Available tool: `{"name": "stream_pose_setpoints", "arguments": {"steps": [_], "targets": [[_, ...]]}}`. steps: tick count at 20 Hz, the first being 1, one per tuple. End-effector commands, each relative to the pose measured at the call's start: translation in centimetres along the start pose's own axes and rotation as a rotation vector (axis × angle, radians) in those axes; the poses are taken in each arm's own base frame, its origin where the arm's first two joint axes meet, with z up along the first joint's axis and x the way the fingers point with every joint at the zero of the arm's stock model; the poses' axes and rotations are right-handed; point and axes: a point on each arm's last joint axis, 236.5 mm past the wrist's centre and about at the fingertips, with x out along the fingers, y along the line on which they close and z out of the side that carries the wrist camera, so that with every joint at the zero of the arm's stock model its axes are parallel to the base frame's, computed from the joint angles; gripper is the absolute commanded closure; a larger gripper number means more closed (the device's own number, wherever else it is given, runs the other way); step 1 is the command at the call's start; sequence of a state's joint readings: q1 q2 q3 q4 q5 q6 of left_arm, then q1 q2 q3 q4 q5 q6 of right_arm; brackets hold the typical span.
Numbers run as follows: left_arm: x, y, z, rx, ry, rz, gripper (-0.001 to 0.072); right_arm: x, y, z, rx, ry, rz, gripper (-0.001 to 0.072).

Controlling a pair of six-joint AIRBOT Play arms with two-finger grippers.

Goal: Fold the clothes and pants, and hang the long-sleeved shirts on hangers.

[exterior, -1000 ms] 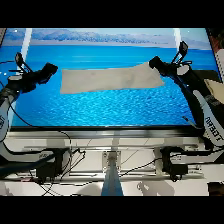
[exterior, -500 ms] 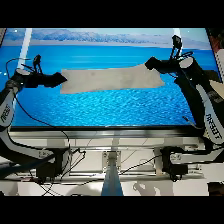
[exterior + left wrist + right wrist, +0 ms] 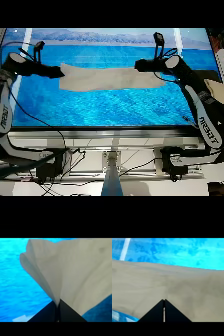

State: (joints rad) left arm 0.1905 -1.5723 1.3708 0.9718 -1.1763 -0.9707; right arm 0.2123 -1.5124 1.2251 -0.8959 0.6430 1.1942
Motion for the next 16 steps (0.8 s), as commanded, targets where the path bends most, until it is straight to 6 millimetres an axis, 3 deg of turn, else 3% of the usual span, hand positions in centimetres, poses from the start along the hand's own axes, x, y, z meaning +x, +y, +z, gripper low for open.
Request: {"name": "stream_pose_setpoints", "arguments": {"steps": [1, 6, 9, 11, 13, 15, 16], "targets": [[-8.0, -5.0, -1.3, 0.140, 0.071, -0.002, 0.0695, 2.1, 6.0, -1.0, -0.039, -0.014, 0.059, 0.0699], [-17.0, -13.2, 0.0, 0.275, -0.157, -0.021, 0.0694, 5.5, 17.1, -5.5, -0.046, 0.057, 0.193, 0.0699], [-20.4, -18.4, 0.4, 0.329, -0.282, -0.115, 0.0694, 7.8, 24.7, -8.3, -0.068, 0.109, 0.286, 0.0699], [-21.2, -19.4, 0.3, 0.343, -0.306, -0.131, 0.0694, 8.8, 29.0, -9.9, -0.066, 0.135, 0.339, 0.0698], [-21.0, -19.3, 0.4, 0.340, -0.302, -0.131, 0.0694, 9.1, 31.8, -11.2, -0.080, 0.150, 0.376, 0.0698], [-20.4, -18.8, 0.6, 0.327, -0.294, -0.137, 0.0694, 8.8, 32.4, -11.6, -0.111, 0.155, 0.379, 0.0698], [-20.0, -18.6, 0.9, 0.320, -0.291, -0.140, 0.0694, 8.8, 31.3, -11.2, -0.140, 0.158, 0.356, 0.0697]]}}
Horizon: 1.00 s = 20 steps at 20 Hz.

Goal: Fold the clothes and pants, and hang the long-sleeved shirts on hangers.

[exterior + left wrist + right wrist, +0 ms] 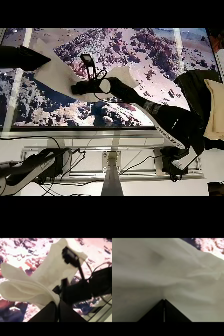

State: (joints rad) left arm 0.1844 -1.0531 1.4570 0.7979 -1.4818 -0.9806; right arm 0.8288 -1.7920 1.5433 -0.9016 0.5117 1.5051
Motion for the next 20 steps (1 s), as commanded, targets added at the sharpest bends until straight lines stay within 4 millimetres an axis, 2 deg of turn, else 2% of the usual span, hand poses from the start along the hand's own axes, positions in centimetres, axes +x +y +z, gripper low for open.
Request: {"name": "stream_pose_setpoints", "arguments": {"steps": [1, 2, 4, 6, 7, 8, 10, 12, 13, 14, 15, 16, 17, 18, 19, 20], "targets": [[0.8, 0.2, 0.5, -0.016, -0.014, -0.019, 0.0694, 0.0, -0.4, -0.4, -0.065, 0.041, -0.034, 0.0698], [1.7, 0.7, 0.6, -0.046, -0.010, -0.026, 0.0694, -0.9, -2.7, 0.1, -0.090, 0.061, -0.082, 0.0697], [4.3, 1.4, 1.1, -0.128, -0.004, -0.045, 0.0694, -4.2, -8.8, 1.8, -0.120, 0.102, -0.207, 0.0697], [8.4, 1.1, 1.4, -0.138, 0.017, -0.085, 0.0694, -8.8, -15.3, 3.7, -0.084, 0.121, -0.327, 0.0697], [11.1, 0.4, 1.6, -0.139, 0.024, -0.114, 0.0694, -11.5, -18.5, 4.7, -0.038, 0.115, -0.373, 0.0697], [13.9, -0.7, 1.9, -0.147, 0.022, -0.152, 0.0694, -13.9, -21.1, 5.6, 0.012, 0.102, -0.407, 0.0697], [19.9, -4.3, 2.6, -0.196, 0.004, -0.256, 0.0694, -18.9, -26.5, 6.4, 0.113, 0.079, -0.477, 0.0697], [26.1, -7.8, 2.0, -0.237, 0.001, -0.314, 0.0694, -23.2, -31.3, 6.0, 0.218, 0.073, -0.534, 0.0698], [28.8, -8.5, 1.3, -0.225, -0.003, -0.297, 0.0694, -25.0, -33.2, 5.6, 0.262, 0.070, -0.556, 0.0698], [31.3, -9.0, 0.5, -0.227, -0.005, -0.277, 0.0613, -26.8, -34.9, 5.2, 0.279, 0.072, -0.573, 0.0678], [33.1, -9.4, -0.3, -0.230, -0.001, -0.263, 0.0283, -28.3, -36.3, 4.8, 0.285, 0.075, -0.586, 0.0506], [34.3, -9.4, -1.0, -0.237, 0.005, -0.251, 0.0015, -29.5, -37.4, 4.5, 0.317, 0.066, -0.598, 0.0237], [34.8, -9.2, -1.2, -0.237, 0.005, -0.244, -0.0002, -30.4, -38.3, 4.1, 0.351, 0.062, -0.600, 0.0176], [34.8, -8.9, -1.2, -0.235, 0.005, -0.237, -0.0001, -30.6, -38.9, 3.6, 0.365, 0.071, -0.587, 0.0175], [34.5, -8.1, -1.0, -0.229, -0.001, -0.223, 0.0000, -30.3, -39.1, 3.0, 0.380, 0.087, -0.559, 0.0175], [33.9, -7.1, -0.7, -0.219, -0.004, -0.206, 0.0000, -29.4, -39.0, 2.3, 0.414, 0.104, -0.510, 0.0131]]}}
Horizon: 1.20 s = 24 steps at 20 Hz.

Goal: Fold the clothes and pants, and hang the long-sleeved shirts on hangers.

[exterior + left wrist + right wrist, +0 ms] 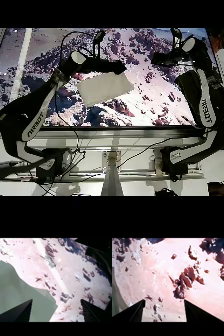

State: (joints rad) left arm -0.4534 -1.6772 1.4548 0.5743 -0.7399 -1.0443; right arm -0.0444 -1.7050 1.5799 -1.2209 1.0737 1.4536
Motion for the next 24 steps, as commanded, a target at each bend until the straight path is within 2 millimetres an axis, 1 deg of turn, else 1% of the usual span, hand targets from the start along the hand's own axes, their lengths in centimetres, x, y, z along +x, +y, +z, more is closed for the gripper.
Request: {"name": "stream_pose_setpoints", "arguments": {"steps": [1, 2, 4, 7, 8, 9, 11, 14, 16, 17, 18, 19, 20, 21, 22, 24], "targets": [[-0.3, 2.4, 0.6, 0.035, -0.020, 0.068, 0.0002, 1.4, -0.9, -2.0, 0.075, 0.093, 0.113, 0.0083], [-1.5, 3.4, 0.9, 0.069, -0.008, 0.099, 0.0011, 2.4, 0.5, -2.6, 0.090, 0.123, 0.182, 0.0079], [-5.0, 6.2, 0.8, 0.167, 0.053, 0.192, 0.0013, 4.6, 4.0, -3.6, 0.117, 0.173, 0.332, 0.0079], [-12.0, 10.6, 0.6, 0.259, 0.149, 0.370, 0.0012, 8.1, 8.7, -5.6, 0.136, 0.243, 0.444, 0.0080], [-14.6, 11.7, 0.6, 0.282, 0.176, 0.427, 0.0012, 9.1, 10.1, -6.6, 0.127, 0.274, 0.458, 0.0080], [-17.0, 12.3, 0.7, 0.293, 0.193, 0.470, 0.0011, 10.0, 11.4, -7.8, 0.112, 0.309, 0.469, 0.0080], [-21.6, 13.0, 0.6, 0.287, 0.209, 0.538, 0.0011, 11.2, 13.9, -10.1, 0.076, 0.369, 0.482, 0.0081], [-27.9, 13.2, 0.4, 0.268, 0.210, 0.629, 0.0011, 11.7, 17.6, -12.4, 0.006, 0.413, 0.497, 0.0096], [-31.9, 13.3, 0.0, 0.262, 0.216, 0.707, 0.0011, 11.9, 19.5, -13.7, -0.033, 0.435, 0.504, 0.0163], [-33.8, 13.3, -0.2, 0.262, 0.217, 0.750, 0.0011, 11.9, 20.2, -14.2, -0.048, 0.443, 0.507, 0.0163], [-35.2, 13.3, -0.1, 0.264, 0.209, 0.785, 0.0011, 11.9, 20.7, -14.6, -0.061, 0.450, 0.510, 0.0181], [-36.3, 13.3, 0.0, 0.263, 0.194, 0.809, 0.0011, 11.9, 21.1, -14.9, -0.069, 0.454, 0.512, 0.0372], [-37.0, 13.1, 0.1, 0.261, 0.181, 0.819, 0.0011, 11.8, 21.4, -14.9, -0.075, 0.455, 0.513, 0.0582], [-37.4, 13.0, 0.2, 0.261, 0.172, 0.825, 0.0011, 11.5, 21.5, -14.7, -0.078, 0.448, 0.516, 0.0688], [-37.4, 12.9, 0.2, 0.262, 0.169, 0.826, 0.0011, 10.9, 21.6, -14.2, -0.082, 0.433, 0.518, 0.0694], [-37.4, 13.0, 0.2, 0.261, 0.171, 0.825, 0.0011, 8.8, 21.6, -12.3, -0.095, 0.379, 0.523, 0.0697]]}}
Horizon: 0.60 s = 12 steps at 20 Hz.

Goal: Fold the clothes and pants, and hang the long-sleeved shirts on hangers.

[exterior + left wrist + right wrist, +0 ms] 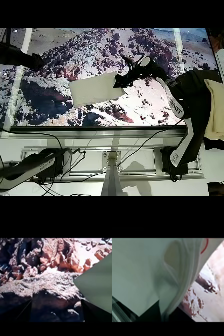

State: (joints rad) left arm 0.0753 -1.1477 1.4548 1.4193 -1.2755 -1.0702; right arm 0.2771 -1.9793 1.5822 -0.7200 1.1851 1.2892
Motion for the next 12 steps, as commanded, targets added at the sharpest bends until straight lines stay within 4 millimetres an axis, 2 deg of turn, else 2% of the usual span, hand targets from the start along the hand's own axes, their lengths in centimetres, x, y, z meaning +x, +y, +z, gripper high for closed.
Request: {"name": "stream_pose_setpoints", "arguments": {"steps": [1, 3, 5, 7, 9, 10, 12], "targets": [[-0.9, 0.8, -0.5, -0.003, 0.007, 0.031, 0.0011, -3.5, 2.1, 1.2, -0.048, -0.070, 0.001, 0.0697], [-0.9, 0.8, -0.6, -0.003, 0.008, 0.031, 0.0012, -8.4, 3.0, 2.3, -0.095, -0.159, -0.047, 0.0697], [-0.9, 0.8, -0.5, -0.003, 0.007, 0.031, 0.0011, -14.7, 2.8, 3.0, -0.101, -0.266, -0.153, 0.0697], [-0.9, 0.8, -0.5, -0.003, 0.007, 0.031, 0.0011, -22.0, 1.6, 2.3, -0.065, -0.372, -0.300, 0.0698], [-0.9, 0.8, -0.5, -0.003, 0.007, 0.031, 0.0011, -30.0, -0.2, 0.2, 0.002, -0.481, -0.459, 0.0698], [-0.9, 0.8, -0.5, -0.003, 0.007, 0.031, 0.0011, -34.2, -1.3, -1.5, 0.040, -0.540, -0.546, 0.0697], [-0.9, 0.8, -0.5, -0.003, 0.007, 0.031, 0.0011, -42.4, -3.6, -6.1, 0.149, -0.649, -0.731, 0.0697]]}}
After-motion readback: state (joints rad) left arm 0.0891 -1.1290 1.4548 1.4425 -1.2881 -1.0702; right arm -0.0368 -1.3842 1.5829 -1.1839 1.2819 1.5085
